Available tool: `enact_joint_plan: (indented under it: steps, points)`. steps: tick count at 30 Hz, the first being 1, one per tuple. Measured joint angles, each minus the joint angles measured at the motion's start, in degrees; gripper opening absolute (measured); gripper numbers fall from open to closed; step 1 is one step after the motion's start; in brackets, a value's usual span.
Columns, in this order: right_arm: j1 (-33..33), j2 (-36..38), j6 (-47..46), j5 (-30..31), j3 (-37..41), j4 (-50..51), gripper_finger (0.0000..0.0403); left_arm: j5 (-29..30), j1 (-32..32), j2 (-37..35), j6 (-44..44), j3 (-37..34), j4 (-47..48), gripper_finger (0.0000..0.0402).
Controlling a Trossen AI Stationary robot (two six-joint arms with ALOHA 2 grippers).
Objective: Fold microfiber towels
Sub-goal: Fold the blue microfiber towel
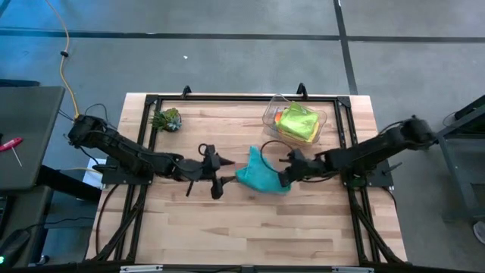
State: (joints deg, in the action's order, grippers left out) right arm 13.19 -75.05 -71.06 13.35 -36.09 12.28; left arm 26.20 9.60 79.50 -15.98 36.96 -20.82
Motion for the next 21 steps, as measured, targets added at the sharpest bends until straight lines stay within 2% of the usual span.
enact_joint_plan:
  steps: [5, 11, 14, 17, 21]
  points:
    - [0.0, 7.2, 8.4, 2.6, -7.6, 9.5, 0.0, -1.7, -3.1, -2.8, 6.2, 5.3, -0.1, 0.0248]
    - [0.8, 6.3, 29.9, 2.9, -21.7, 12.0, 0.0, -3.2, -5.2, -2.9, 13.9, 13.0, 0.4, 0.0248]
    - [1.9, 5.3, 38.4, 5.8, -28.6, 14.1, 0.0, -3.2, -5.2, -2.9, 17.4, 15.2, 0.4, 0.0248]
    - [2.6, 4.9, 41.4, 9.0, -34.1, 18.6, 0.0, -3.3, -5.2, -2.9, 19.6, 16.1, 0.4, 0.0248]
    - [2.6, 4.4, 41.5, 9.2, -38.1, 22.1, 0.0, -4.1, -5.1, -2.9, 18.4, 16.2, 1.1, 0.0248]
